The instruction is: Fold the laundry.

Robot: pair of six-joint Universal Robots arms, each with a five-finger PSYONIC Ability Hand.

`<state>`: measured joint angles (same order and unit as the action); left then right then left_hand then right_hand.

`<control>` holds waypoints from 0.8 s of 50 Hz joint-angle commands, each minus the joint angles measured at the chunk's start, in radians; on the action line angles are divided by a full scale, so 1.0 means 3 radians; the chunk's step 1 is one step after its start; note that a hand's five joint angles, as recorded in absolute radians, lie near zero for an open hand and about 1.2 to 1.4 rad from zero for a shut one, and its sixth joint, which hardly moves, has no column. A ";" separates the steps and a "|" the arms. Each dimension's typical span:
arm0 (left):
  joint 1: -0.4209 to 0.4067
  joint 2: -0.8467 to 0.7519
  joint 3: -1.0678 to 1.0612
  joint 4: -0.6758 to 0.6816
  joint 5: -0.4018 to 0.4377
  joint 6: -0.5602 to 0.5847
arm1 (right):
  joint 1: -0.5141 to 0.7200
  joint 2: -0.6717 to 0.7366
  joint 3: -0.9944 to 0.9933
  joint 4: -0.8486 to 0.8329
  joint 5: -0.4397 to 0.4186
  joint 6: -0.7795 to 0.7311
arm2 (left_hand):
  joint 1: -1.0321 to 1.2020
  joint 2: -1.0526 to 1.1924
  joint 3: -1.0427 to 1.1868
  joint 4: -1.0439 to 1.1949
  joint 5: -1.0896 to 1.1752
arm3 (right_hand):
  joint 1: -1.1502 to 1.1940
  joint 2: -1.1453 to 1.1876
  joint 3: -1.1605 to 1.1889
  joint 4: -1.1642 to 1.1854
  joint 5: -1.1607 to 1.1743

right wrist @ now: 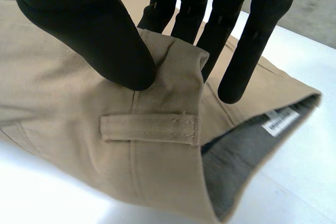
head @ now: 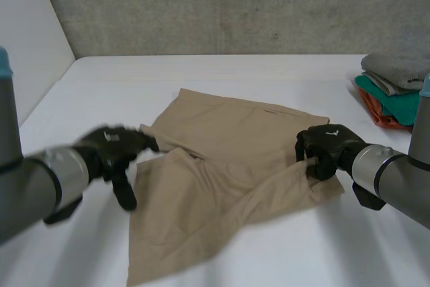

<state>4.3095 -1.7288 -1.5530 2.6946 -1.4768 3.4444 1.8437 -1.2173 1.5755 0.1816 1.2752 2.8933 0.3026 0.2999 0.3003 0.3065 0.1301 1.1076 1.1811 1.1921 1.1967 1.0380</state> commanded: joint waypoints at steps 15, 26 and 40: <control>-0.0477 -0.0746 -0.0213 0.0114 -0.0134 -0.0181 | -0.0107 -0.0007 0.0158 -0.0232 0.0275 0.0112 | 0.0787 0.0796 0.0794 0.0774 0.0780 | 0.0962 0.0717 0.0681 0.0665 0.0612; -0.0590 -0.0564 -0.0391 0.0366 -0.0431 0.0206 | -0.0117 -0.0344 0.0346 0.0394 -0.0102 -0.0957 | 0.3646 0.3655 0.3653 0.3633 0.3639 | 0.0962 0.0717 0.0681 0.0665 0.0612; -0.0529 -0.0741 0.0179 -0.0151 -0.0333 0.1153 | -0.0363 -0.0090 0.0200 0.1328 -0.0273 -0.2421 | 0.3646 0.3655 0.3653 0.3633 0.3639 | 0.0962 0.0717 0.0681 0.0665 0.0612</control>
<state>4.1132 -1.8381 -1.6944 2.6516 -1.5416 3.7662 1.7000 -1.3393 1.7700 0.6700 1.1162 1.9430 1.1348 1.1937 1.1855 1.1953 1.0097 1.1076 1.1811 1.1921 1.1967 1.0379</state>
